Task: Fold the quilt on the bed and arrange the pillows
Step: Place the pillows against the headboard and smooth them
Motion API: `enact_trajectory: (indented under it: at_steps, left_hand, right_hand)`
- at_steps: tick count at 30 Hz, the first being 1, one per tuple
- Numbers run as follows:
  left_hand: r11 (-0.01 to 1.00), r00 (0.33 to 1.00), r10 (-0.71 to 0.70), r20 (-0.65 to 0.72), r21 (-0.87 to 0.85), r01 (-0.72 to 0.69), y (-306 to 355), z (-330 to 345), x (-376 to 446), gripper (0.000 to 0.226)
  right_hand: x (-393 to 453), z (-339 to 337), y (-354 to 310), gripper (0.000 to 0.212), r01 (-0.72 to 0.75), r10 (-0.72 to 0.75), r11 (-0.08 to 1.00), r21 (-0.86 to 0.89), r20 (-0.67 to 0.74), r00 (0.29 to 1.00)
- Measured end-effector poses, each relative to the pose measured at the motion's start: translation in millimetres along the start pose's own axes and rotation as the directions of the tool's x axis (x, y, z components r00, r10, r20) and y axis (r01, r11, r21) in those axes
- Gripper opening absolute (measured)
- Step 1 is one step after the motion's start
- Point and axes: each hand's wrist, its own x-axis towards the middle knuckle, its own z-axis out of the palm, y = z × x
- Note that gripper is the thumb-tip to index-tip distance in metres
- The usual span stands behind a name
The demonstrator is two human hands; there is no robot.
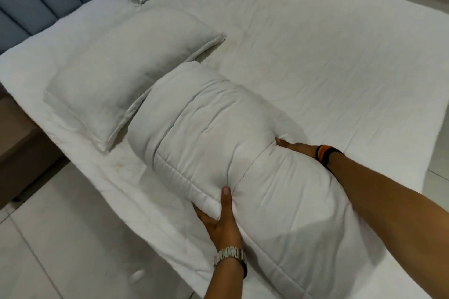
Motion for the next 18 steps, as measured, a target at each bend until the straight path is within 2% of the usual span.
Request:
enact_trajectory:
  at_steps: [3, 5, 7, 9, 13, 15, 18]
  left_hand:
    - [0.999, 0.998, 0.012, 0.055, -0.05, -0.009, 31.7, -9.2, -11.4, 0.145]
    - [0.996, 0.995, 0.056, 0.085, -0.071, -0.05, 58.3, -18.7, -12.2, 0.148]
    - [0.991, 0.983, 0.122, 0.135, -0.067, -0.114, 94.7, -30.9, -6.4, 0.143]
    - [0.98, 0.959, 0.199, 0.202, -0.053, -0.192, 139.1, -41.8, 7.4, 0.131]
    - [0.909, 0.849, 0.391, 0.357, -0.004, -0.417, 246.6, -63.3, 49.1, 0.112]
    - [0.849, 0.788, 0.47, 0.398, 0.04, -0.526, 302.9, -76.7, 73.8, 0.109]
    - [0.784, 0.712, 0.536, 0.453, 0.046, -0.62, 390.3, -105.9, 118.8, 0.114]
  right_hand:
    - [-29.3, 15.1, -22.0, 0.167, 0.072, -0.071, 0.996, 0.055, -0.019, 0.997]
    - [-45.5, 22.0, -39.2, 0.158, 0.102, -0.095, 0.99, 0.093, -0.079, 0.992]
    - [-61.0, 28.3, -63.5, 0.156, 0.144, -0.12, 0.98, 0.138, -0.167, 0.979]
    - [-69.9, 34.1, -94.7, 0.166, 0.2, -0.155, 0.965, 0.167, -0.25, 0.956]
    - [-77.0, 55.1, -173.1, 0.168, 0.331, -0.216, 0.916, 0.227, -0.415, 0.884]
    - [-80.3, 76.0, -221.4, 0.154, 0.417, -0.294, 0.889, 0.19, -0.46, 0.838]
    - [-72.1, 122.6, -297.1, 0.13, 0.543, -0.418, 0.836, 0.071, -0.558, 0.716]
